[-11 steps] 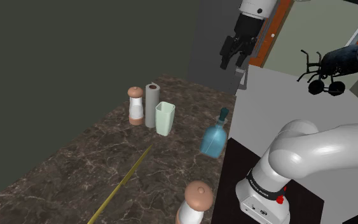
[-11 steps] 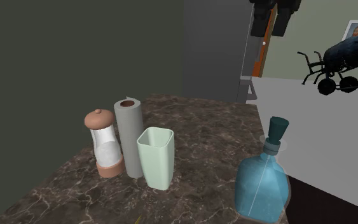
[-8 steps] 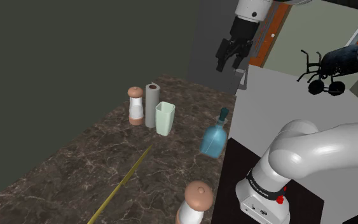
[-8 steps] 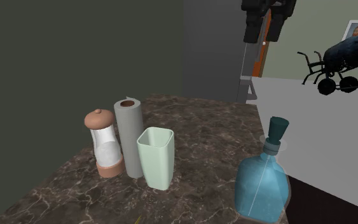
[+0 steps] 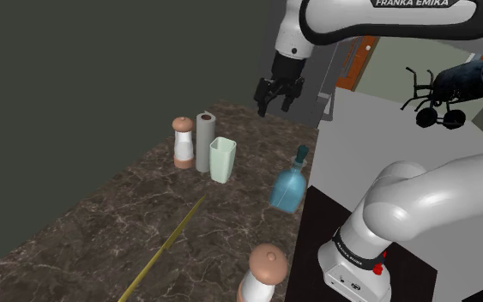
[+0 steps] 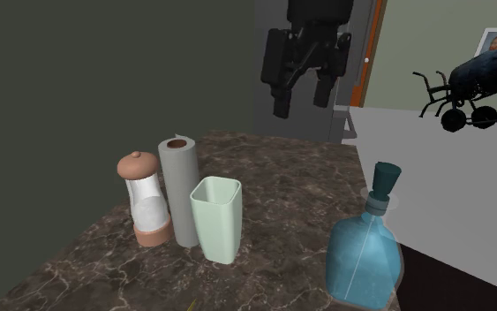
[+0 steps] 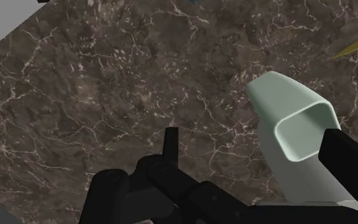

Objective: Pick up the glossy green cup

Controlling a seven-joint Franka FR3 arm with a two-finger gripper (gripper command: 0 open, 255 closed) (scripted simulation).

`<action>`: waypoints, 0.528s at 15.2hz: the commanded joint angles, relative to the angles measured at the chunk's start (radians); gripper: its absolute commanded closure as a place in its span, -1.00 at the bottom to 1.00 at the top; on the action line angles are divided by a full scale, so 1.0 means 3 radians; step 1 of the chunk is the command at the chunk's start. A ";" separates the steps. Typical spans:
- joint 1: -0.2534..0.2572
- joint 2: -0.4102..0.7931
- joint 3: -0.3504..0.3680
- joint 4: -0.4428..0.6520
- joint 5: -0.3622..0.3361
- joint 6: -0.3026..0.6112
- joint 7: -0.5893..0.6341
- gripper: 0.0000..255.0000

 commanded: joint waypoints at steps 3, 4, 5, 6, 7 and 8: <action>0.0020 0.0339 0.0167 -0.0070 0.0052 0.0406 0.0217 -1.00; 0.0022 0.0438 0.0208 -0.0070 0.0059 0.0503 0.0271 -1.00; 0.0024 0.0541 0.0248 -0.0066 0.0063 0.0599 0.0325 -1.00; 0.0025 0.0647 0.0288 -0.0057 0.0064 0.0693 0.0381 -1.00; 0.0025 0.0756 0.0327 -0.0043 0.0061 0.0786 0.0437 -1.00; 0.0025 0.0869 0.0366 -0.0024 0.0055 0.0876 0.0495 -1.00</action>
